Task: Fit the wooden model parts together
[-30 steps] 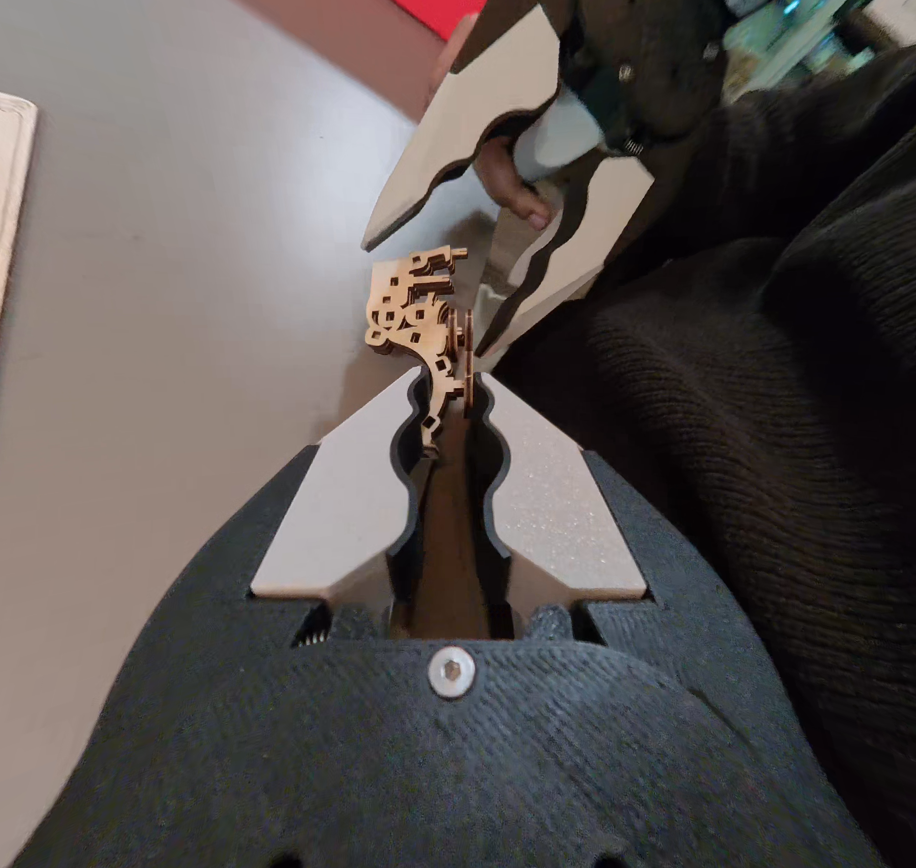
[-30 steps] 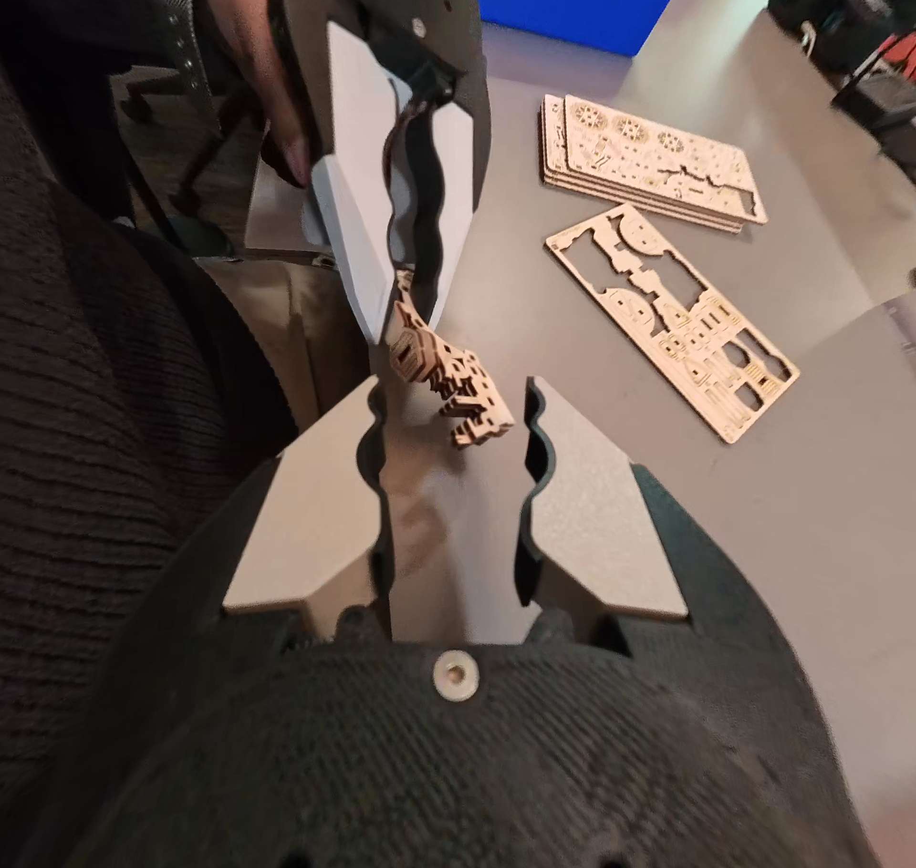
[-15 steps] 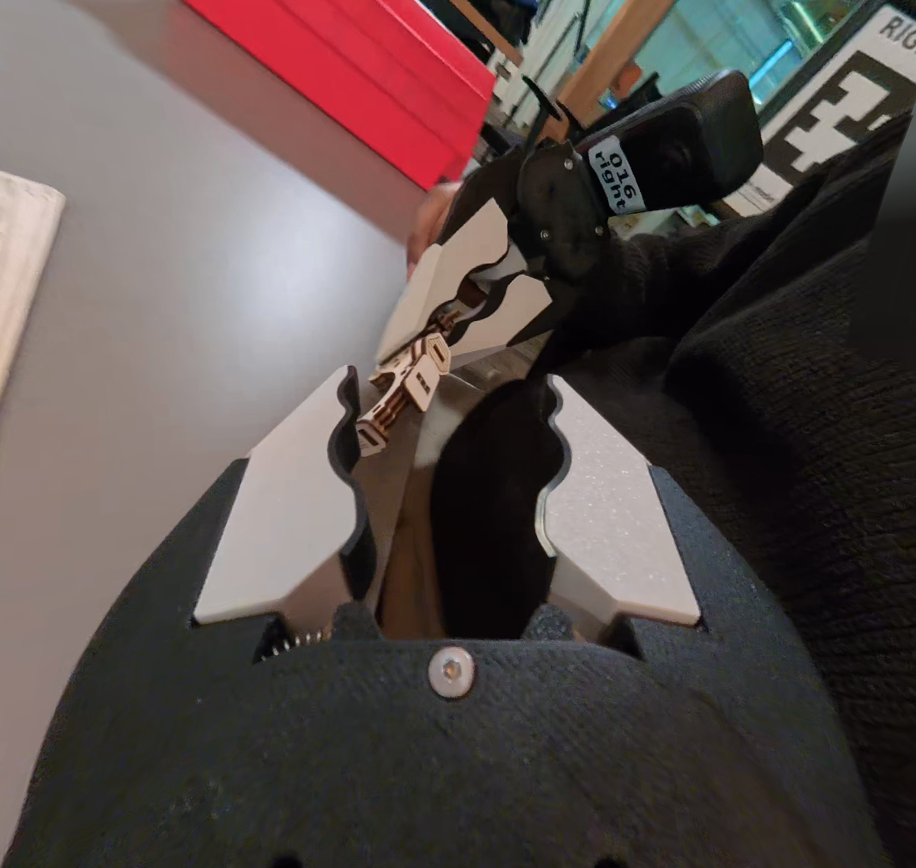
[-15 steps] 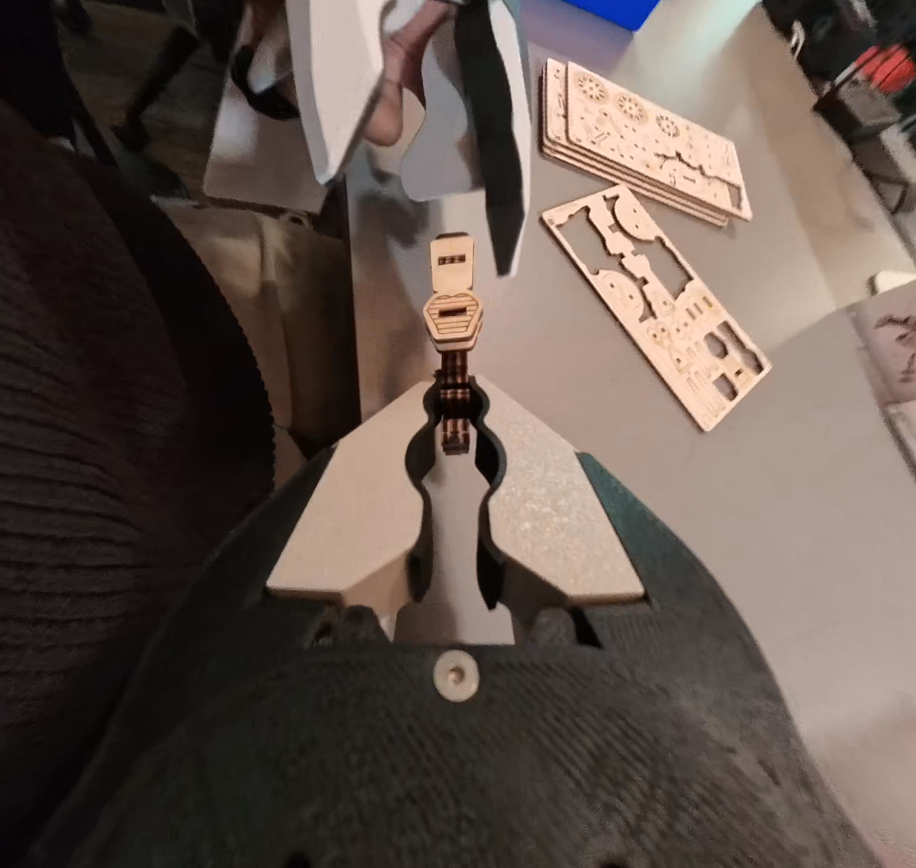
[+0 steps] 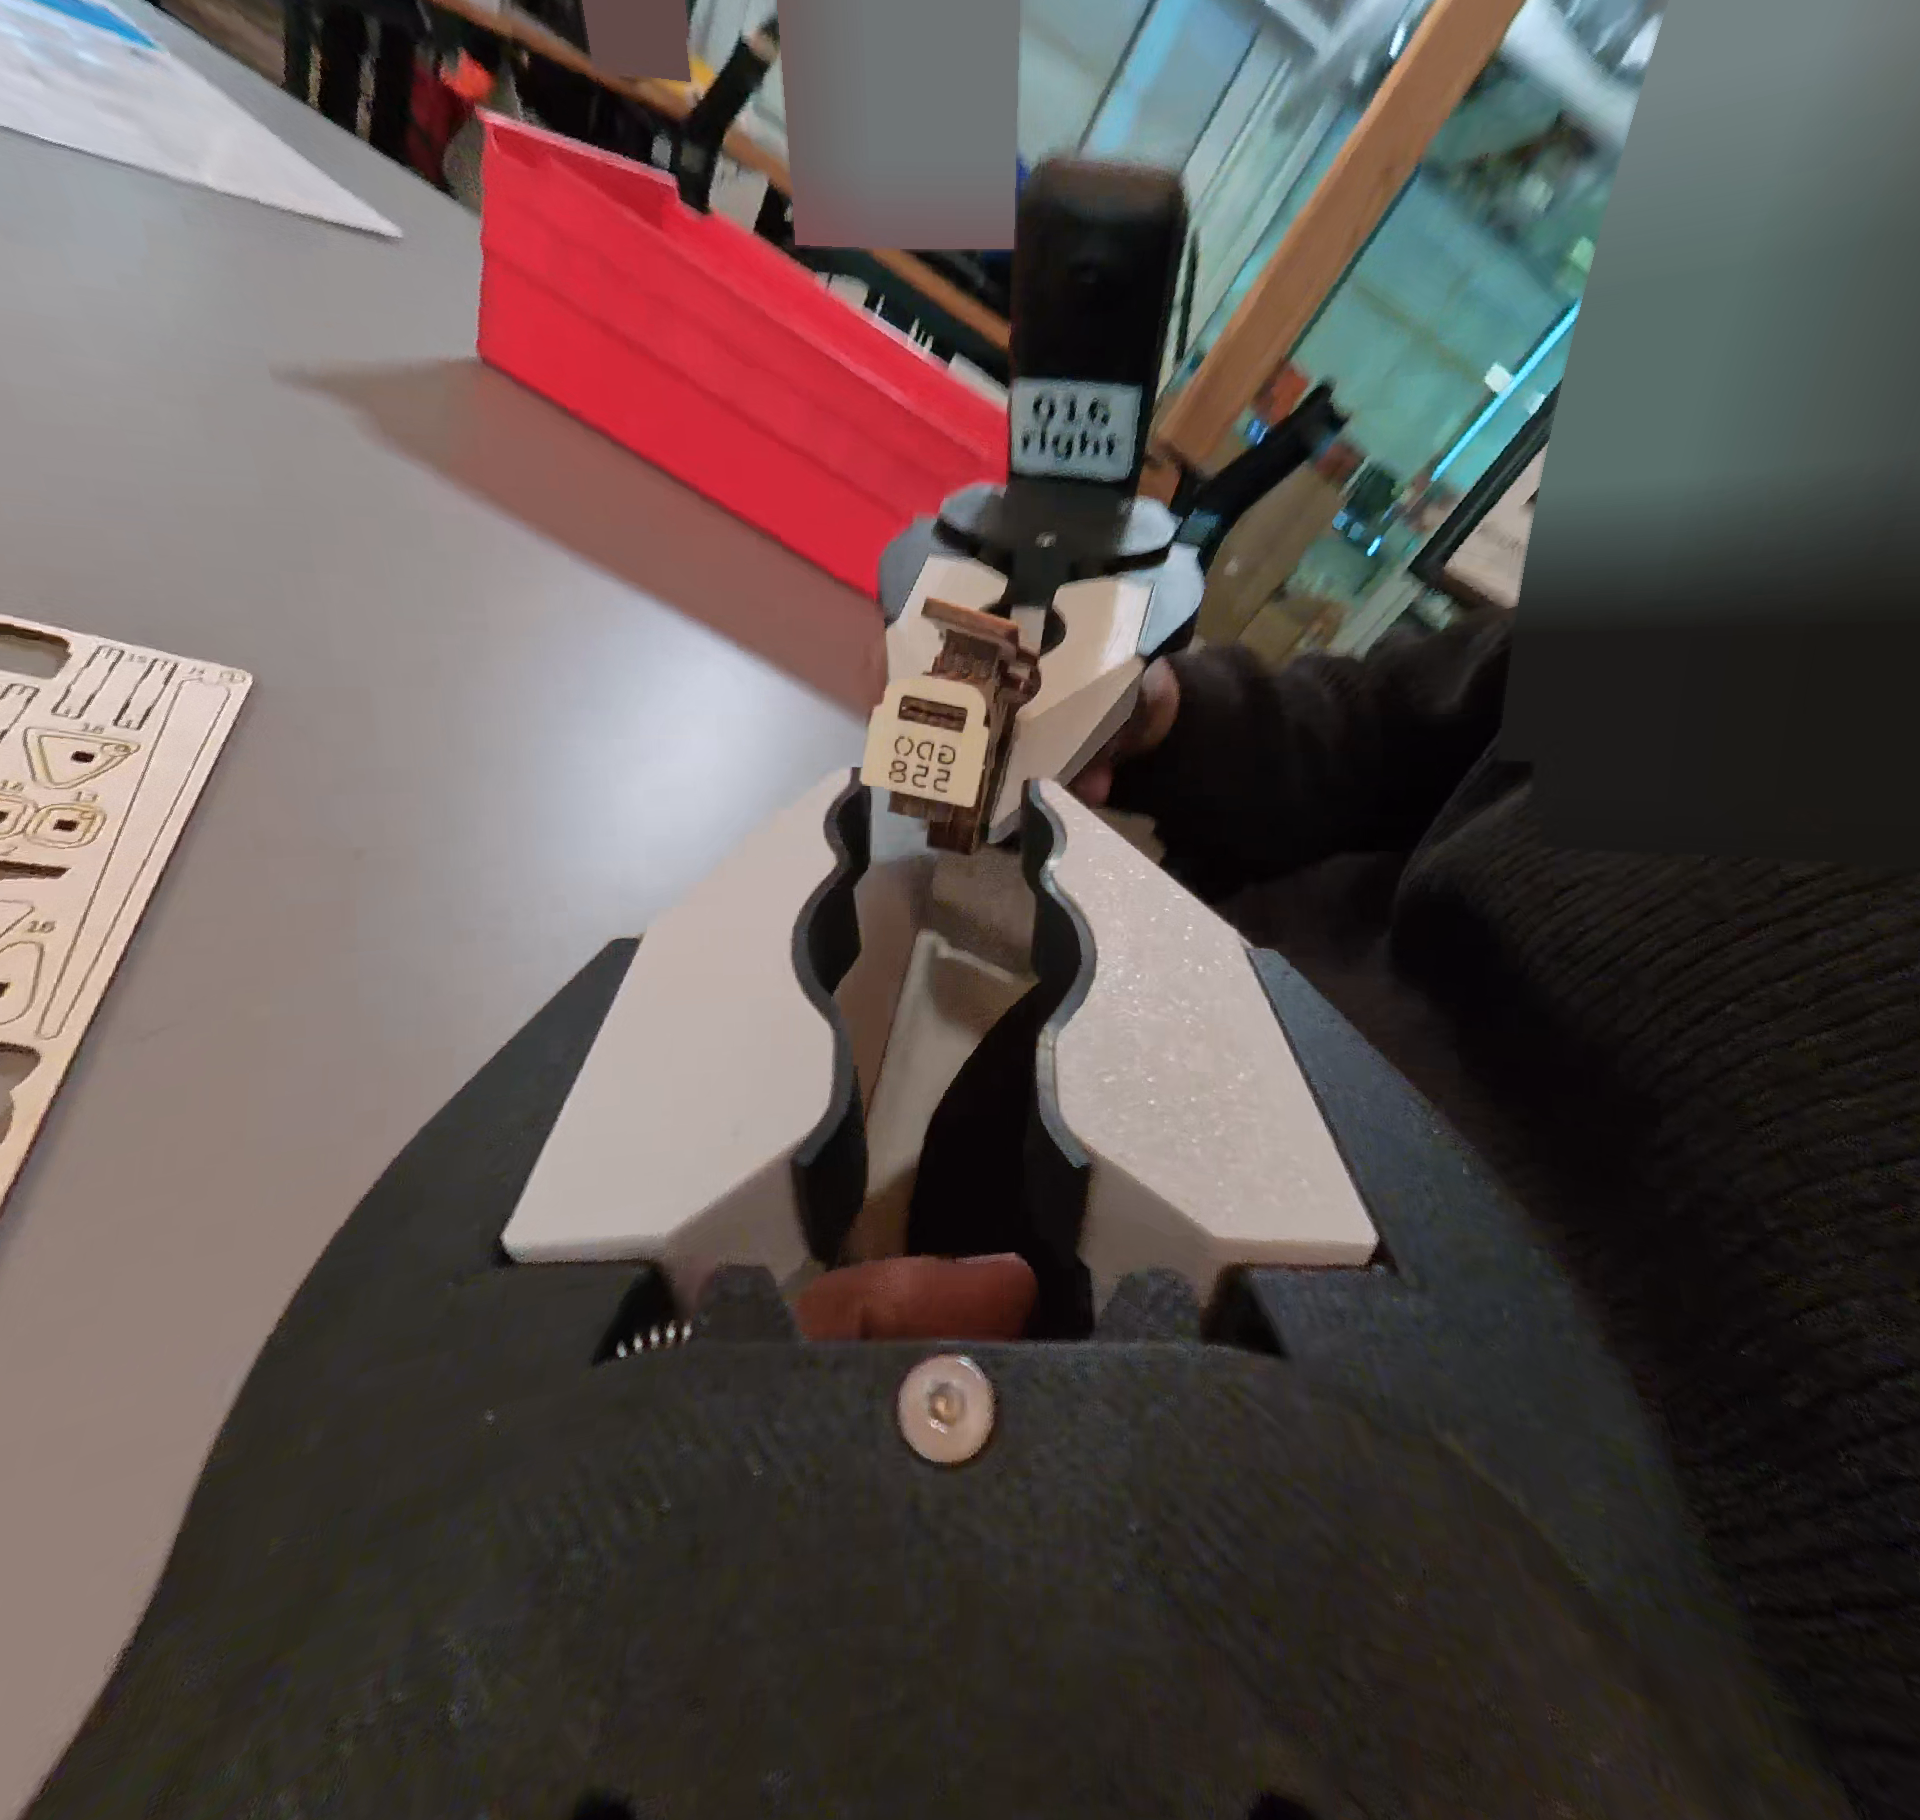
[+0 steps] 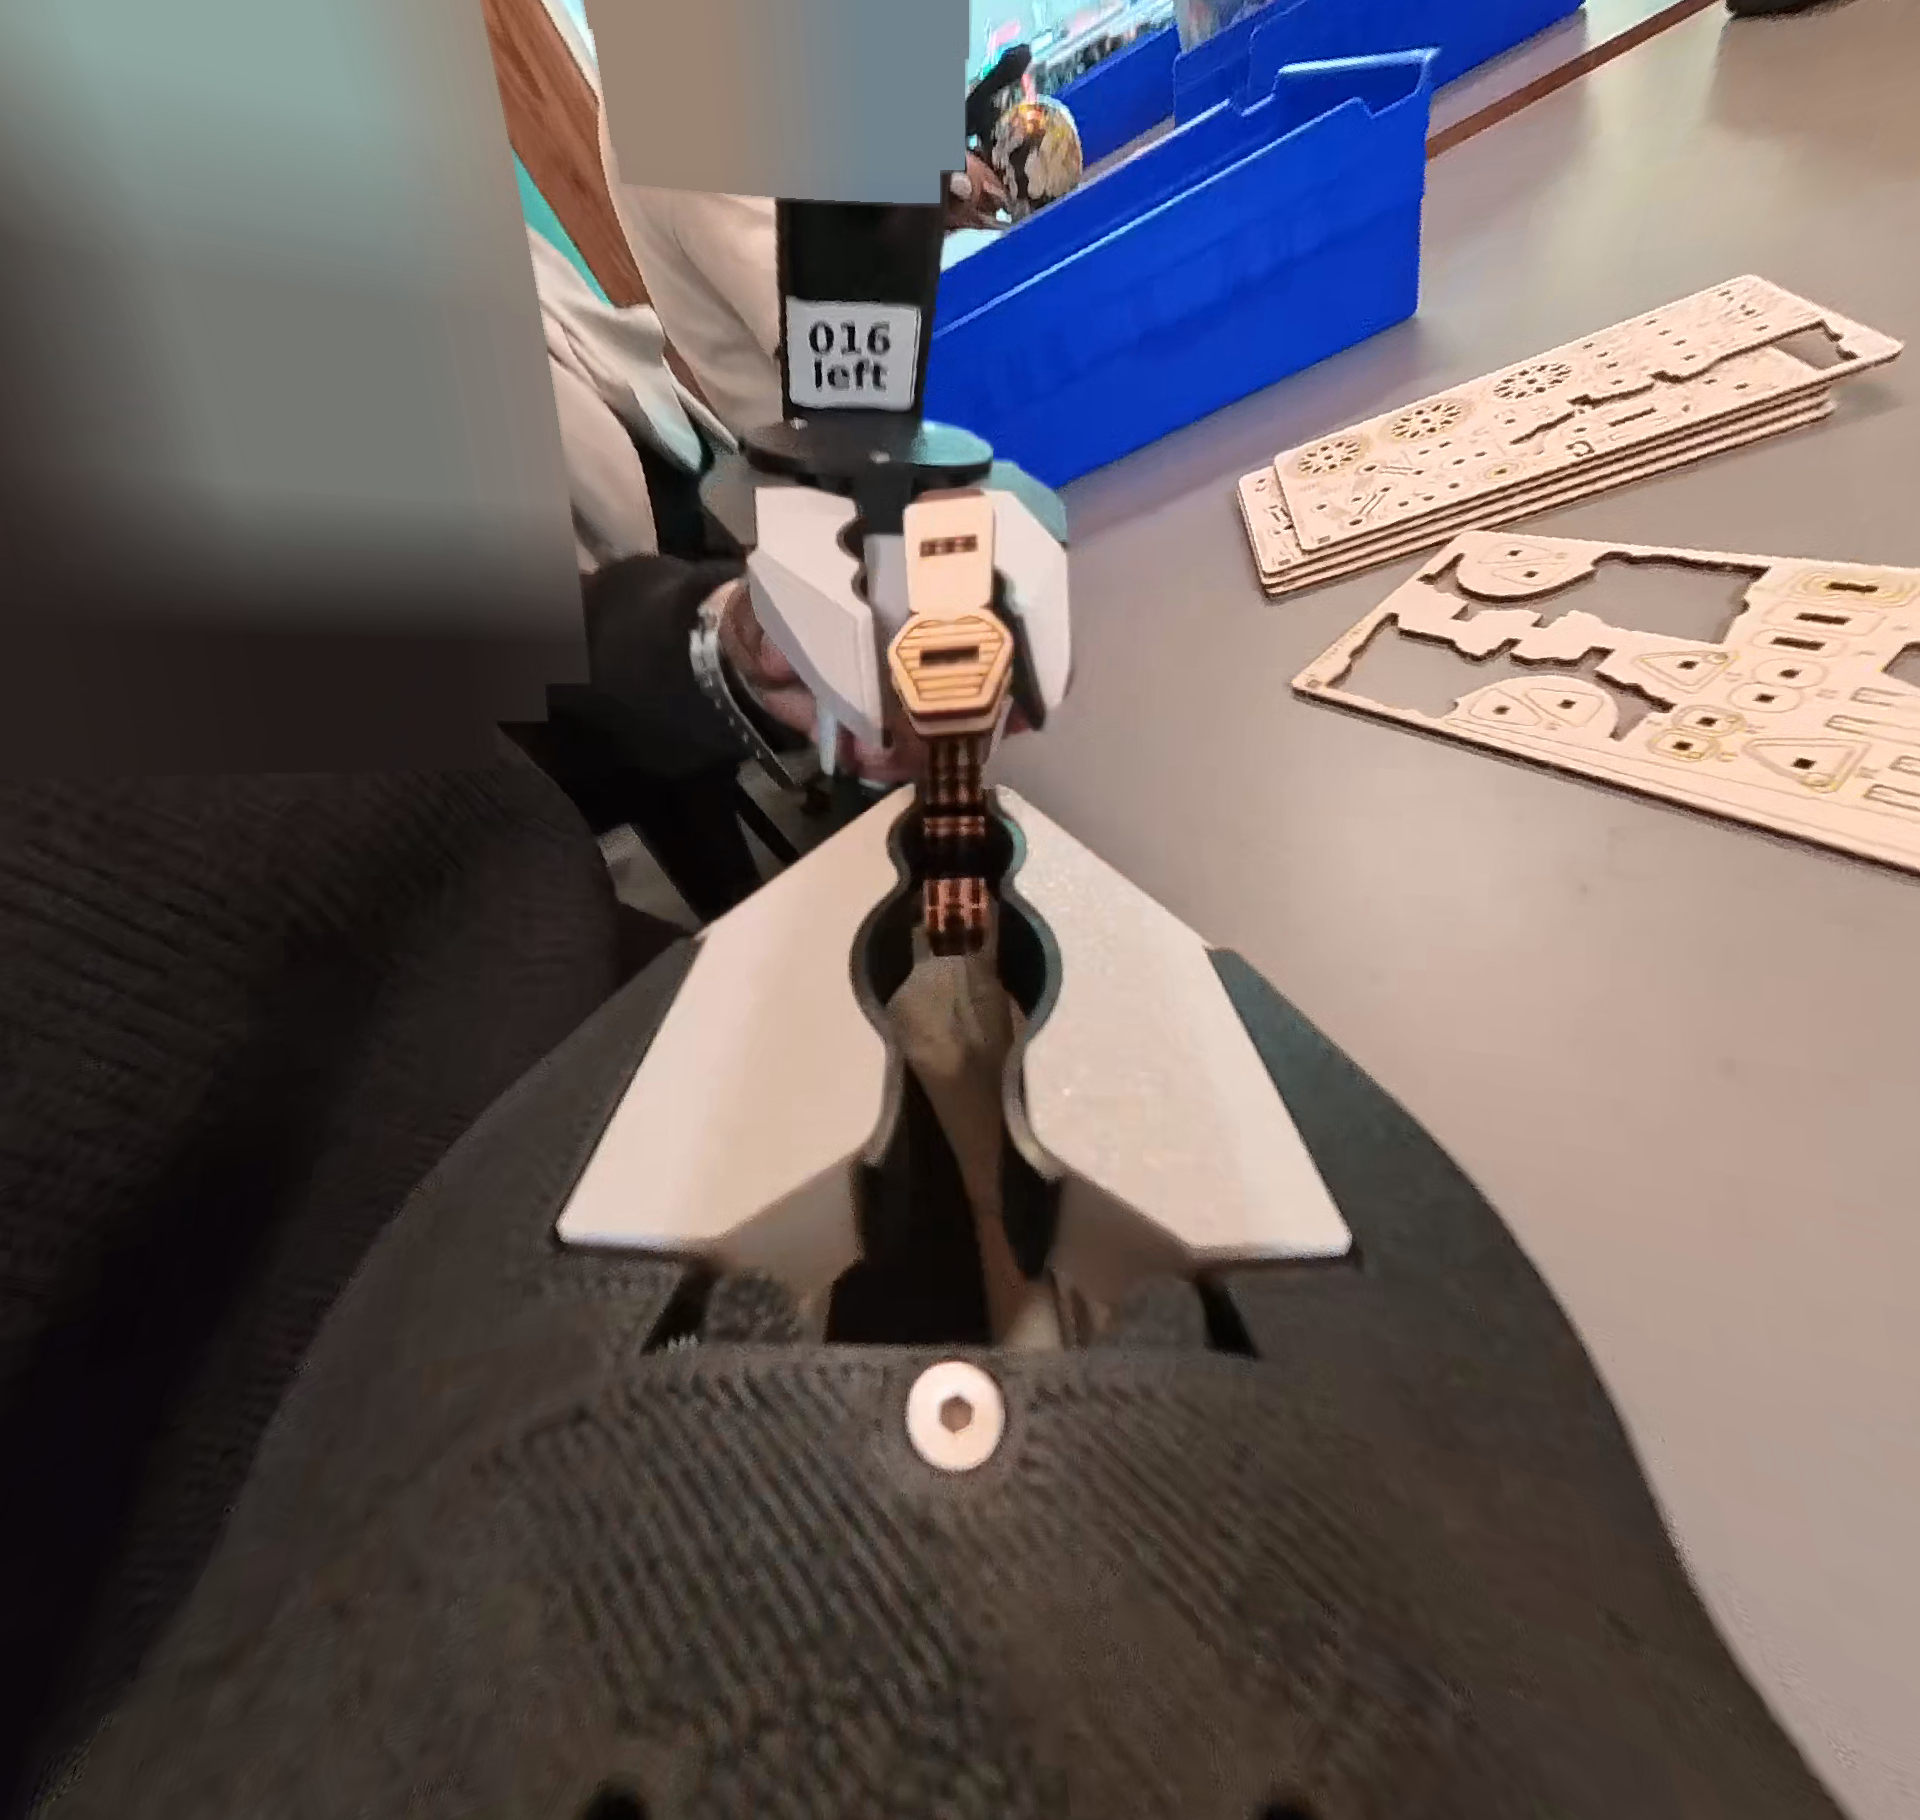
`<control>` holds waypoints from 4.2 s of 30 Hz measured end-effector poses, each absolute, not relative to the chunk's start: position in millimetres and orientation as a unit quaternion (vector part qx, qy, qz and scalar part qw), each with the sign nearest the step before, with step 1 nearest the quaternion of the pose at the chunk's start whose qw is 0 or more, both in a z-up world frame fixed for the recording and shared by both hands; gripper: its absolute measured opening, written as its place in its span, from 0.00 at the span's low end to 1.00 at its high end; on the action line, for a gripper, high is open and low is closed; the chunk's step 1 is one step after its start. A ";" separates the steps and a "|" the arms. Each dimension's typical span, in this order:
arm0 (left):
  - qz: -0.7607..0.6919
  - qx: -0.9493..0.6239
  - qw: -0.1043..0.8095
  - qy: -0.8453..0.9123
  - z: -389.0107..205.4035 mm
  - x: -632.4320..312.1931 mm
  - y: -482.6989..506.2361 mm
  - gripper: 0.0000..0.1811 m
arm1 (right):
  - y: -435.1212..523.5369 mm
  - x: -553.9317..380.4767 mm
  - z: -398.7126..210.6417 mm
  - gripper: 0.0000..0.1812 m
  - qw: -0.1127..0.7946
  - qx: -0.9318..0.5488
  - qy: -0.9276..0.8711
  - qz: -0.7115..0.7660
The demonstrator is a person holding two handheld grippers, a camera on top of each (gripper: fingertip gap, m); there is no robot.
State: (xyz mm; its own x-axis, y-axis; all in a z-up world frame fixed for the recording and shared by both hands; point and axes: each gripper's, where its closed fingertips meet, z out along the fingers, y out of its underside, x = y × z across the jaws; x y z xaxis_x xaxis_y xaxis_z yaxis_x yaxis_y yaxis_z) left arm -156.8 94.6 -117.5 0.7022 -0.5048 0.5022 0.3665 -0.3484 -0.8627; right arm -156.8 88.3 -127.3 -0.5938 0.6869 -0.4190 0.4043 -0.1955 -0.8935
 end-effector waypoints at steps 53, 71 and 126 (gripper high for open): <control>-0.492 -0.692 0.528 0.002 -115.5 -154.5 90.7 0.03 | 93.3 -161.4 -107.3 0.13 0.001 -0.477 -0.500 0.723; -0.501 -0.686 0.528 0.000 -113.7 -154.6 89.5 0.03 | 109.5 -162.6 -90.9 0.08 0.070 -0.474 -0.488 0.730; -0.496 -0.693 0.524 0.020 -113.8 -147.3 87.0 0.03 | 94.6 -161.3 -99.6 0.10 0.052 -0.476 -0.518 0.708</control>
